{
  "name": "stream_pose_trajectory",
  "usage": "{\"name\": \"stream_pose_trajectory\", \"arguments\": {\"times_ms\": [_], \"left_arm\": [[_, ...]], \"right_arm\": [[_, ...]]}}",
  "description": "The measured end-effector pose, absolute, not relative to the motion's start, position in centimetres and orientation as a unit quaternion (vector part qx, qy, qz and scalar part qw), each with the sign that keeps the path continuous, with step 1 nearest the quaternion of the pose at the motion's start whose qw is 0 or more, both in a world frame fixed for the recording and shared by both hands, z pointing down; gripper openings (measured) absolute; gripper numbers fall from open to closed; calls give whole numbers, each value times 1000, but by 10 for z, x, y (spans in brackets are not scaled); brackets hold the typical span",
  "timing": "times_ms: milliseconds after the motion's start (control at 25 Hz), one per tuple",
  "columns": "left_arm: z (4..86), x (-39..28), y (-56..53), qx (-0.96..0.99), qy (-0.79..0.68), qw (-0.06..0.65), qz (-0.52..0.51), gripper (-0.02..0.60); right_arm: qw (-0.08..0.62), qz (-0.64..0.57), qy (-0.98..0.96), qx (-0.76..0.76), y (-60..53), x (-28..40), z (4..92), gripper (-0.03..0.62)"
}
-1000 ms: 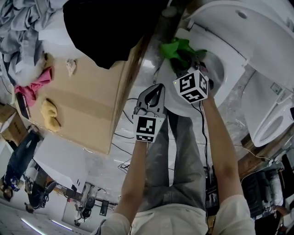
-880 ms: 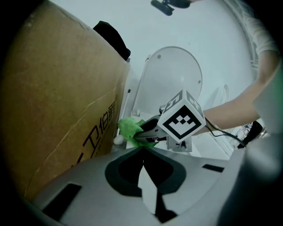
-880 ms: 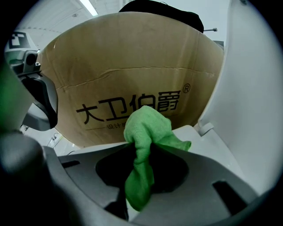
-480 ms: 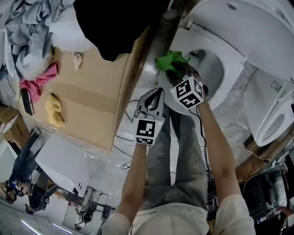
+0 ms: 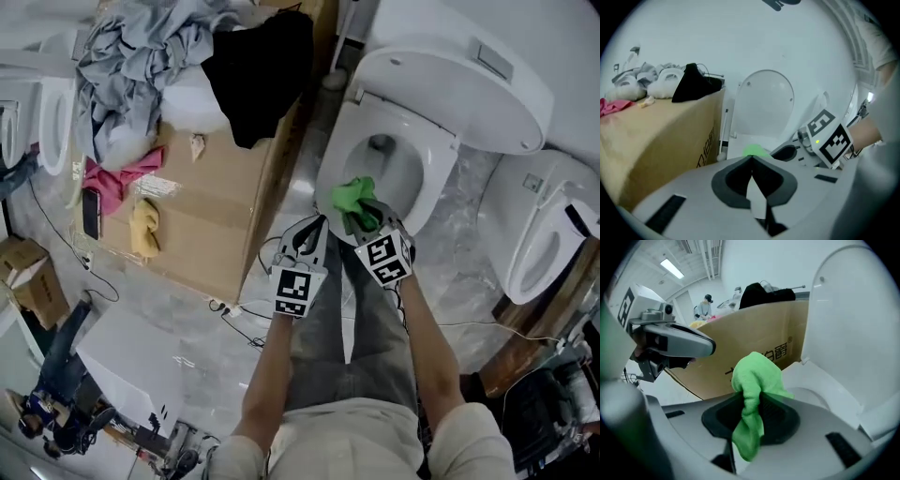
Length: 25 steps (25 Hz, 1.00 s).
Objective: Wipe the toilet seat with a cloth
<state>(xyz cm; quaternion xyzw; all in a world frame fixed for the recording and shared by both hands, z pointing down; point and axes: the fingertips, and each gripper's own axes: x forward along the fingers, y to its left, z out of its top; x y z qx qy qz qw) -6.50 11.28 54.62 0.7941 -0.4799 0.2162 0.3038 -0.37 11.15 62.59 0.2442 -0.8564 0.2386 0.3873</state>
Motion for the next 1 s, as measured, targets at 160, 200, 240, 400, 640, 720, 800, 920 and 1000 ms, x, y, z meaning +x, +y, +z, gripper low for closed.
{"name": "stream_pose_trajectory", "arguments": {"times_ms": [160,200,240,400,640,720,800,920,1000], "left_arm": [[489,-53,112,811,-466,282,212,12],[473,-50,110,815,-464,276,210,12],[458,-47,107,820,-462,269,207,12],[396,-33,81,841,-455,225,187,12],[302,-2,67,863,-443,169,176,12],[268,9,67,870,-438,152,166,12],[235,15,67,876,-436,129,160,12],[195,21,72,880,-439,108,147,12],[175,25,78,882,-439,102,139,12]], "right_arm": [[355,246,-851,299,113,28,559,100],[347,245,-850,311,111,34,540,101],[338,240,-851,323,107,41,521,101],[300,201,-856,369,78,65,442,101],[242,149,-867,409,67,105,321,98],[220,134,-870,420,68,118,284,95],[199,118,-873,429,69,124,251,95],[176,102,-878,434,77,129,212,95],[164,98,-880,436,85,131,193,95]]}}
